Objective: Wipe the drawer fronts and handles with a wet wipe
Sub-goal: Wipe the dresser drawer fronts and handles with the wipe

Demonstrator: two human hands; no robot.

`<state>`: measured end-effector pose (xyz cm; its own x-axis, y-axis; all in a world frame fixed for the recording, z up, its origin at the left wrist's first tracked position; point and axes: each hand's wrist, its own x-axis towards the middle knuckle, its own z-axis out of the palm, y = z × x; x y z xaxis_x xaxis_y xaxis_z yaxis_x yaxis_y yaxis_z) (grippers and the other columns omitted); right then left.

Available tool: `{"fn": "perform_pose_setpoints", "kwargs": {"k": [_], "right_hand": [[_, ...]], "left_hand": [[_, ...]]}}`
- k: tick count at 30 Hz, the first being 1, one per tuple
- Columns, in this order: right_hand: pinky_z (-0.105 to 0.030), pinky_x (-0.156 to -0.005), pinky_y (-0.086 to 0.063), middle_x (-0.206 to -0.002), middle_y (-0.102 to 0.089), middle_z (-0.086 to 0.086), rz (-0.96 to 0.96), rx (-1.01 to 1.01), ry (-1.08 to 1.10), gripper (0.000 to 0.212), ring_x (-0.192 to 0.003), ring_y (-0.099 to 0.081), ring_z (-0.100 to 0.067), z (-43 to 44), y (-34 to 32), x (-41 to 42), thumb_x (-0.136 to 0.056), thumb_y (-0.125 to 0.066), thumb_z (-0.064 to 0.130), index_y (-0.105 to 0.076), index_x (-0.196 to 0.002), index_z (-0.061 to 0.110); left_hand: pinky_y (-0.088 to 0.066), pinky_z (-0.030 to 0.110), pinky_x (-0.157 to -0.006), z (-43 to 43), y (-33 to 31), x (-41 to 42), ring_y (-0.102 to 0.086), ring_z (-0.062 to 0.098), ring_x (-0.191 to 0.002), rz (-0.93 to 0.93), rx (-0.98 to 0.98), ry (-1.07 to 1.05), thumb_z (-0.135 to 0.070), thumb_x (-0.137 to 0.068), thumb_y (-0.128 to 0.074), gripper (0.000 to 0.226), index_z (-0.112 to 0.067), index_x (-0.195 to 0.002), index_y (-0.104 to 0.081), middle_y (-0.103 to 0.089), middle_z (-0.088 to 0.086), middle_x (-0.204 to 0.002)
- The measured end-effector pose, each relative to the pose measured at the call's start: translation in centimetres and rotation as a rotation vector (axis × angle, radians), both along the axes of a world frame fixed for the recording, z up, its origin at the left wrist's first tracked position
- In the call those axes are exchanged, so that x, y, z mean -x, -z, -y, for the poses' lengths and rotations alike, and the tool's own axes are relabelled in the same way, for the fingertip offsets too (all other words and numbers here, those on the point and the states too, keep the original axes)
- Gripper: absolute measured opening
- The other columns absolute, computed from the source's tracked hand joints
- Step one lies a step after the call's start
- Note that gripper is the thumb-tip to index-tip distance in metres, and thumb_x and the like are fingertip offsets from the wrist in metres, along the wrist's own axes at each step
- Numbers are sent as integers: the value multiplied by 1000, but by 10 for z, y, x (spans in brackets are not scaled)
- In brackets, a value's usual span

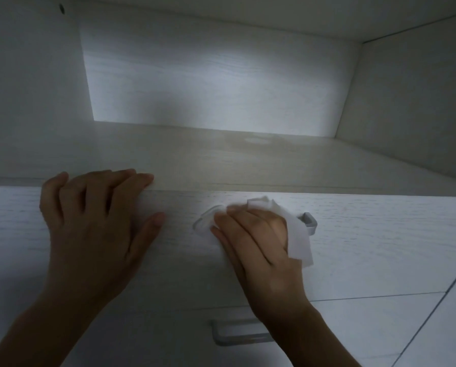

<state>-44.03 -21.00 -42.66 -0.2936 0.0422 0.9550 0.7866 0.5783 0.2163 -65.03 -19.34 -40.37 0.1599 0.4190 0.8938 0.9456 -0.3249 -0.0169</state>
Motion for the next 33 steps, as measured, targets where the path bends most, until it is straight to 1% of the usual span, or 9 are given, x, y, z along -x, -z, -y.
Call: {"fn": "perform_pose_setpoints", "kwargs": {"k": [3, 6, 10, 17, 20, 22, 25, 28, 33], "right_hand": [[-36, -95, -50, -104, -70, -15, 16, -15, 8, 23, -100, -64, -25, 1, 0, -7, -100, -55, 11, -60, -118, -1], [-31, -105, -44, -110, -70, -11, 45, -66, 111, 29, -107, -64, -20, 3, 4, -15, -102, -52, 16, -49, -127, 2], [-37, -93, -53, -110, -70, -13, 18, -67, 46, 26, -107, -65, -23, 3, 6, -17, -99, -58, 16, -55, -121, 2], [-40, -87, -53, -107, -70, -17, 13, -23, -42, 20, -101, -66, -28, -2, -4, -1, -94, -63, 9, -69, -109, -3], [-34, -95, -50, -109, -70, -10, -38, -19, 6, 24, -105, -62, -22, 5, -1, -14, -99, -58, 18, -63, -118, 5], [-32, -102, -43, -113, -68, 0, -76, -41, 85, 24, -105, -61, -19, 8, 2, -27, -98, -59, 25, -65, -119, 14], [-41, -105, -37, -116, -62, 7, -140, -110, 205, 20, -103, -60, -19, 7, 3, -36, -99, -57, 33, -64, -113, 21], [-50, -96, -45, -113, -67, 0, -164, -94, 145, 20, -99, -66, -24, 6, 8, -29, -98, -59, 29, -69, -110, 17], [-52, -98, -45, -111, -69, -2, -192, -36, 95, 18, -102, -66, -22, 6, 9, -20, -100, -56, 30, -63, -110, 17]], "left_hand": [[-23, 65, -107, 1, -2, 2, -54, 50, -108, -12, 56, 17, -54, -102, -25, 56, -11, -127, -50, -58, 24, -120], [-29, 72, -103, 0, -2, 4, -54, 53, -108, -11, 71, 23, -55, -102, -25, 56, -11, -129, -47, -57, 26, -120], [-36, 75, -93, -3, 1, 2, -52, 55, -110, 14, 58, 49, -55, -103, -27, 55, -11, -129, -45, -53, 25, -121], [-37, 73, -95, -8, 4, 6, -50, 56, -113, 47, 88, 101, -57, -101, -31, 55, -12, -131, -43, -52, 28, -124], [-36, 73, -96, -7, 3, 6, -49, 56, -114, 60, 135, 116, -59, -100, -30, 57, -14, -132, -42, -53, 29, -125], [-36, 73, -97, -6, 1, 5, -49, 55, -114, 59, 145, 114, -60, -100, -29, 57, -14, -132, -43, -53, 28, -125], [-35, 74, -96, -6, 1, 5, -49, 55, -114, 49, 183, 108, -61, -100, -28, 58, -14, -131, -43, -53, 29, -125], [-32, 77, -95, -8, 2, 4, -47, 55, -121, 85, 271, 125, -66, -97, -23, 63, -16, -131, -42, -53, 30, -129], [-36, 73, -97, -5, 2, 4, -50, 54, -114, 67, 181, 103, -60, -100, -29, 57, -15, -131, -43, -53, 28, -125]]}}
